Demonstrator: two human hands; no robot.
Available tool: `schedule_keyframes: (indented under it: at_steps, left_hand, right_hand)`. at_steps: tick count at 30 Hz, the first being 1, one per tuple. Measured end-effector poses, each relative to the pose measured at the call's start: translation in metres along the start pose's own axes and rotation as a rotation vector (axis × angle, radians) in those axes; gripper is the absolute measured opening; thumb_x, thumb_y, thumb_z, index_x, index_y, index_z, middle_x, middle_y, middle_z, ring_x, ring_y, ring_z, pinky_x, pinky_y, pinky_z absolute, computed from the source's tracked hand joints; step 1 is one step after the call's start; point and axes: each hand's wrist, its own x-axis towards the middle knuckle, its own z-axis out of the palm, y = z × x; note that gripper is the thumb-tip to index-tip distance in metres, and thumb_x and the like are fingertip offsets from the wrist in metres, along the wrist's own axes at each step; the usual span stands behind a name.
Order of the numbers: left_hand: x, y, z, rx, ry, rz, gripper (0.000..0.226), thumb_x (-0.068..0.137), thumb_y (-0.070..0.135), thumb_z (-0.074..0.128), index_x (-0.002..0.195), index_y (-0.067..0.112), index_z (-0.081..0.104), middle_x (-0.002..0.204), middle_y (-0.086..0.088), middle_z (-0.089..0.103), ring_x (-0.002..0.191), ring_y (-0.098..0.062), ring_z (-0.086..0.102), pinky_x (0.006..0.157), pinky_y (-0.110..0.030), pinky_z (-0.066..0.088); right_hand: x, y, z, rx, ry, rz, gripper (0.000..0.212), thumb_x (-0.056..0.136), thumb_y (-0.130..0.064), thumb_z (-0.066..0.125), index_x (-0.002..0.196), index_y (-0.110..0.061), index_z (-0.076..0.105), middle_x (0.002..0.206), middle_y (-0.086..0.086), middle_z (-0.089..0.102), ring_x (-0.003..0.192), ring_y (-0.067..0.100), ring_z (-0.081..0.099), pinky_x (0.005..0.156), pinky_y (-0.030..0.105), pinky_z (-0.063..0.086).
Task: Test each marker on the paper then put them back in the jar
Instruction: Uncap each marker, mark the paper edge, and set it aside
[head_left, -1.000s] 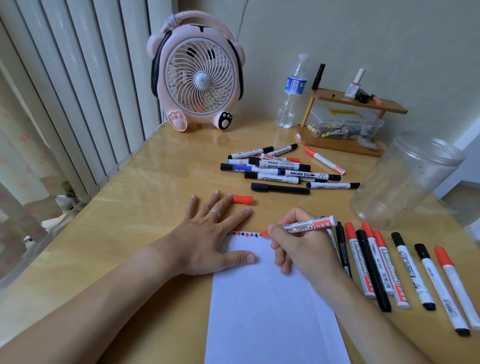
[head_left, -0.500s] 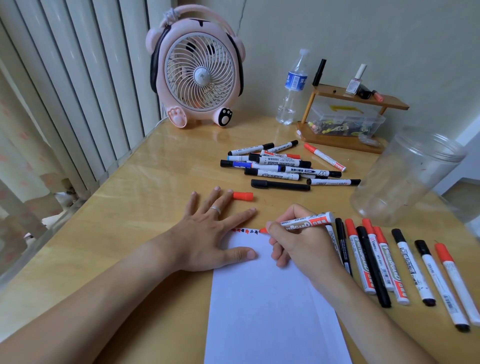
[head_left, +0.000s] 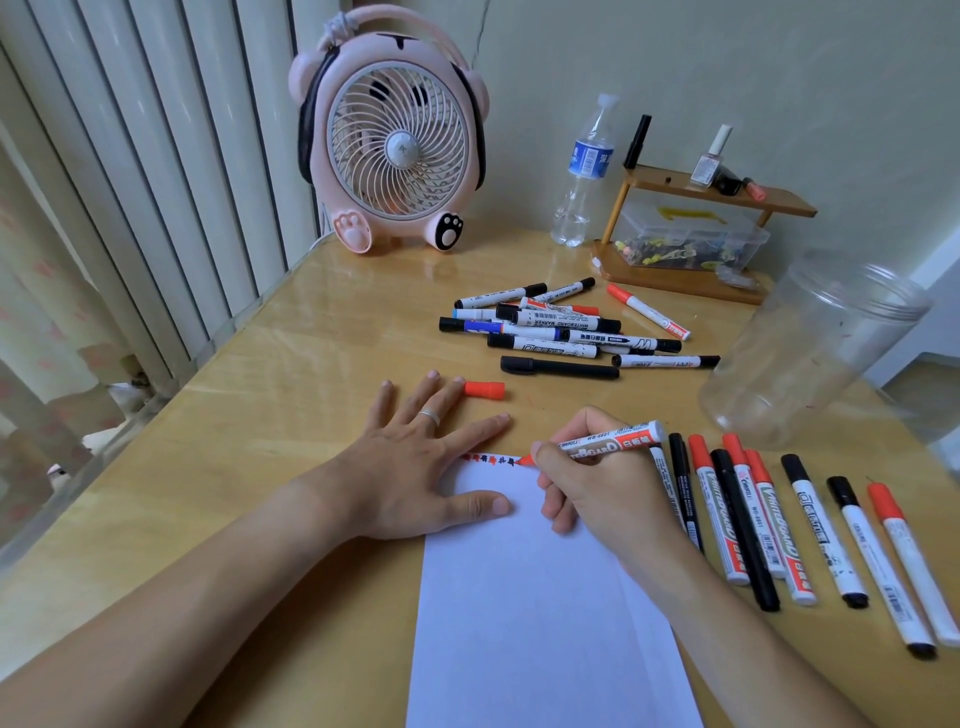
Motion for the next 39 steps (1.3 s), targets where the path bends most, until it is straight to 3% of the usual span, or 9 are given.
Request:
schedule_keyframes:
  at_steps: [22,25,28,31,32,35,37,39]
  left_hand:
    - [0.000,-0.001,0.000,-0.074,0.035,0.015,0.088,0.074,0.099,0.021,0.151,0.065,-0.007,0.170,0.003,-0.016,0.153,-0.017,-0.030,0.122,-0.058,-0.015]
    - [-0.003,-0.001,-0.003,-0.189,0.096,0.026,0.087,0.071,0.098,0.018,0.151,0.064,0.016,0.172,0.003,-0.001,0.156,-0.014,-0.017,0.124,-0.056,-0.012]
    - [-0.001,0.002,-0.006,-0.298,0.253,0.024,0.067,0.081,0.088,0.022,0.127,0.047,0.049,0.157,0.001,0.037,0.155,-0.014,0.017,0.125,-0.056,-0.001]
    - [0.008,-0.001,-0.002,-0.313,0.450,-0.038,0.038,0.096,0.059,0.031,0.118,0.033,0.048,0.130,0.008,0.056,0.126,-0.014,0.052,0.122,-0.052,0.017]
    - [0.011,-0.003,0.000,-0.292,0.484,-0.050,0.033,0.100,0.046,0.036,0.126,0.031,0.049,0.134,0.009,0.055,0.125,-0.015,0.053,0.122,-0.051,0.020]
    - [0.022,-0.003,0.002,-0.242,0.479,-0.057,0.050,0.103,0.024,0.047,0.152,0.031,0.042,0.153,0.010,0.046,0.138,-0.014,0.046,0.122,-0.052,0.022]
    - [0.029,0.000,0.002,-0.222,0.481,-0.053,0.050,0.103,0.024,0.049,0.152,0.031,0.044,0.150,0.009,0.051,0.138,-0.015,0.046,0.119,-0.052,0.028]
    - [0.034,0.002,0.002,-0.206,0.511,-0.044,0.041,0.100,0.025,0.053,0.140,0.032,0.056,0.135,0.006,0.061,0.128,-0.019,0.054,0.111,-0.048,0.037]
  right_hand:
    - [0.001,0.000,0.000,0.021,0.018,0.016,0.019,0.092,-0.009,0.069,0.087,0.001,0.054,0.068,0.024,0.066,0.047,0.029,0.061,0.044,0.033,0.046]
    - [0.001,0.001,-0.001,0.027,0.018,0.027,0.017,0.091,-0.007,0.067,0.083,-0.001,0.053,0.065,0.022,0.065,0.046,0.030,0.058,0.043,0.032,0.042]
    - [0.002,0.001,-0.002,0.063,0.028,0.032,0.018,0.093,-0.009,0.065,0.082,-0.005,0.051,0.063,0.016,0.064,0.046,0.030,0.057,0.043,0.031,0.040]
    - [0.003,0.001,-0.001,0.098,0.031,0.025,0.021,0.094,-0.011,0.066,0.079,-0.009,0.051,0.063,0.014,0.064,0.046,0.029,0.057,0.044,0.032,0.040]
    - [0.003,0.002,-0.001,0.101,0.027,0.019,0.021,0.094,-0.012,0.066,0.080,-0.009,0.052,0.064,0.014,0.064,0.047,0.029,0.057,0.045,0.032,0.040]
    - [0.002,0.002,-0.001,0.089,0.003,-0.015,0.020,0.096,-0.017,0.068,0.083,-0.010,0.053,0.064,0.012,0.062,0.046,0.027,0.056,0.044,0.030,0.038]
    - [0.001,0.001,-0.002,0.080,-0.020,-0.035,0.018,0.096,-0.018,0.068,0.084,-0.015,0.056,0.063,0.012,0.060,0.046,0.025,0.052,0.043,0.027,0.035]
    - [0.001,0.000,-0.003,0.071,-0.037,-0.056,0.014,0.095,-0.019,0.070,0.087,-0.018,0.059,0.062,0.012,0.059,0.046,0.022,0.050,0.042,0.025,0.034]
